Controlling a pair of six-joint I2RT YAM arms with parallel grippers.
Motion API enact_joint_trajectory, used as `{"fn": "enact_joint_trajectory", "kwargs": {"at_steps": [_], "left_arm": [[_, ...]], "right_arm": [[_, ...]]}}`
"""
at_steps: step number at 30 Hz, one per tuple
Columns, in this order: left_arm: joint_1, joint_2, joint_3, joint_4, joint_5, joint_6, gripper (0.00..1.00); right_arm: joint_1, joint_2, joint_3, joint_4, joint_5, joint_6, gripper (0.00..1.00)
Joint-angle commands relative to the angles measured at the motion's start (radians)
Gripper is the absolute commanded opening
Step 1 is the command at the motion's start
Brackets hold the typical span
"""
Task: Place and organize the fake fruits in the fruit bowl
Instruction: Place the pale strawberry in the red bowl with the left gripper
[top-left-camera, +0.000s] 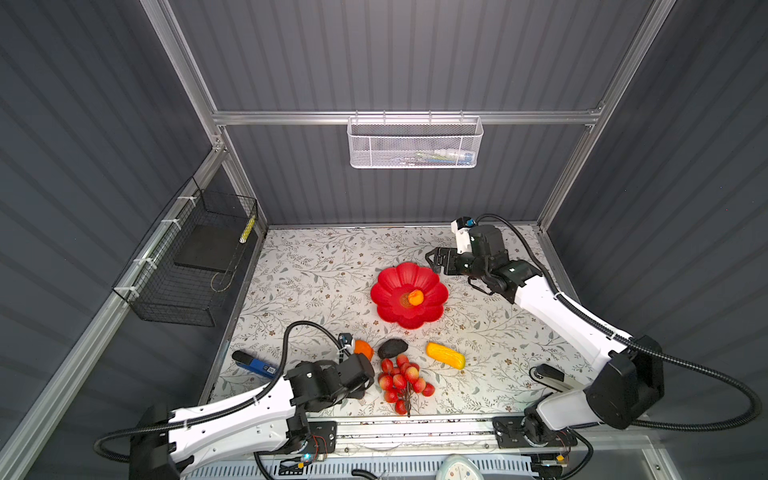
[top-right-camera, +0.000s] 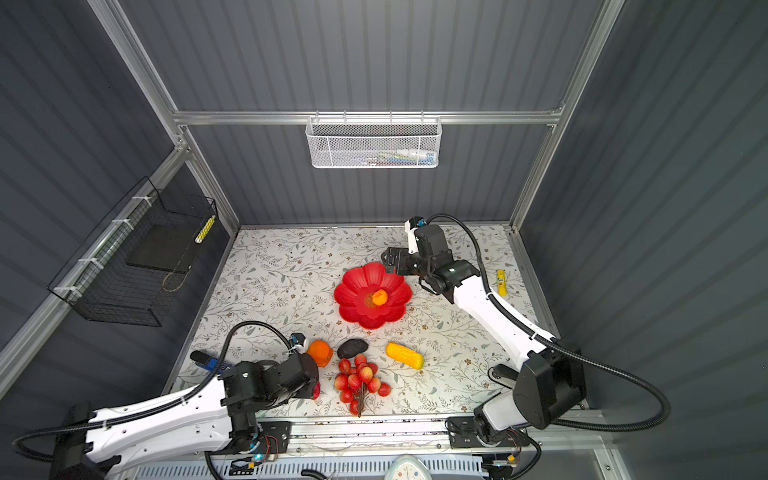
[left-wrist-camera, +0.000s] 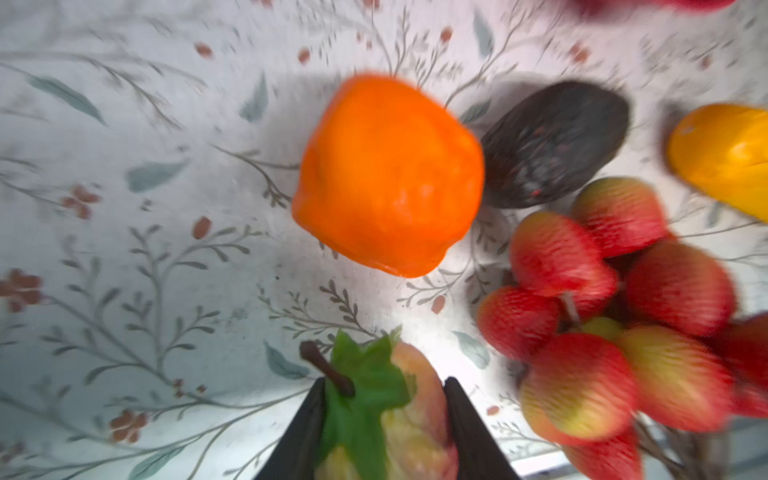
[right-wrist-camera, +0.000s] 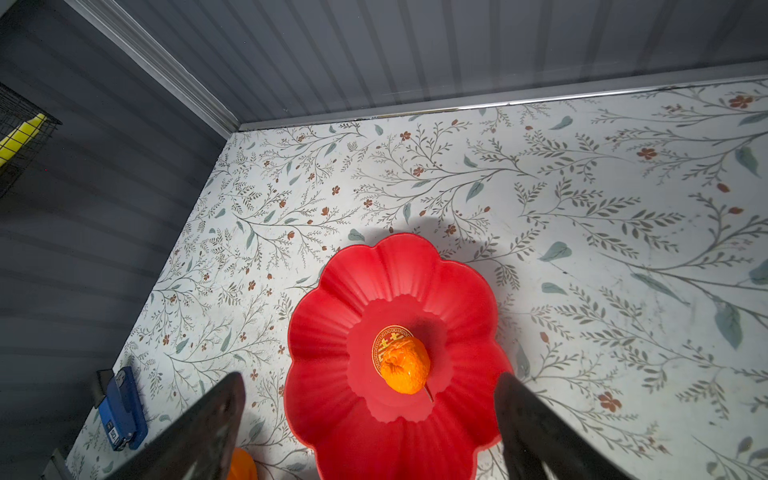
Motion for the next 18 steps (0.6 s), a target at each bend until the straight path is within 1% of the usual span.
{"fn": "enact_joint_trajectory", "kwargs": {"at_steps": [1, 2, 3, 4, 5, 6, 8, 9, 10, 12, 15, 18], "left_arm": [[-0.003, -0.044, 0.213, -0.126, -0.164, 0.098, 0.35], [-0.002, -0.018, 0.272, -0.123, -0.204, 0.154, 0.36], [0.004, 0.024, 0.327, -0.09, -0.224, 0.237, 0.37], [0.021, 0.072, 0.374, -0.064, -0.228, 0.302, 0.38], [0.057, 0.142, 0.422, -0.032, -0.208, 0.376, 0.38], [0.115, 0.216, 0.464, 0.005, -0.155, 0.441, 0.38], [0.237, 0.324, 0.492, 0.118, -0.005, 0.521, 0.37], [0.28, 0.371, 0.493, 0.196, 0.057, 0.55, 0.37], [0.312, 0.409, 0.495, 0.255, 0.094, 0.572, 0.36], [0.381, 0.525, 0.533, 0.334, 0.17, 0.616, 0.35], [0.434, 0.697, 0.627, 0.37, 0.218, 0.677, 0.35], [0.483, 0.841, 0.7, 0.391, 0.248, 0.701, 0.35]], "right_arm": [[-0.03, -0.026, -0.03, 0.033, -0.041, 0.031, 0.92], [-0.041, -0.031, -0.039, 0.026, -0.046, 0.033, 0.92], [-0.049, -0.038, -0.049, 0.02, -0.048, 0.03, 0.92], [-0.056, -0.046, -0.058, 0.014, -0.047, 0.027, 0.92], [-0.061, -0.055, -0.066, 0.001, -0.042, 0.02, 0.92], [-0.066, -0.068, -0.072, -0.019, -0.036, 0.01, 0.92], [-0.069, -0.098, -0.085, -0.059, -0.019, -0.01, 0.92], [-0.069, -0.117, -0.097, -0.077, -0.007, -0.018, 0.92], [-0.071, -0.14, -0.112, -0.09, 0.004, -0.025, 0.92], [-0.071, -0.198, -0.156, -0.111, 0.019, -0.037, 0.92], [-0.071, -0.267, -0.209, -0.188, 0.029, -0.055, 0.92], [-0.07, -0.321, -0.271, -0.239, 0.023, -0.048, 0.92]]}}
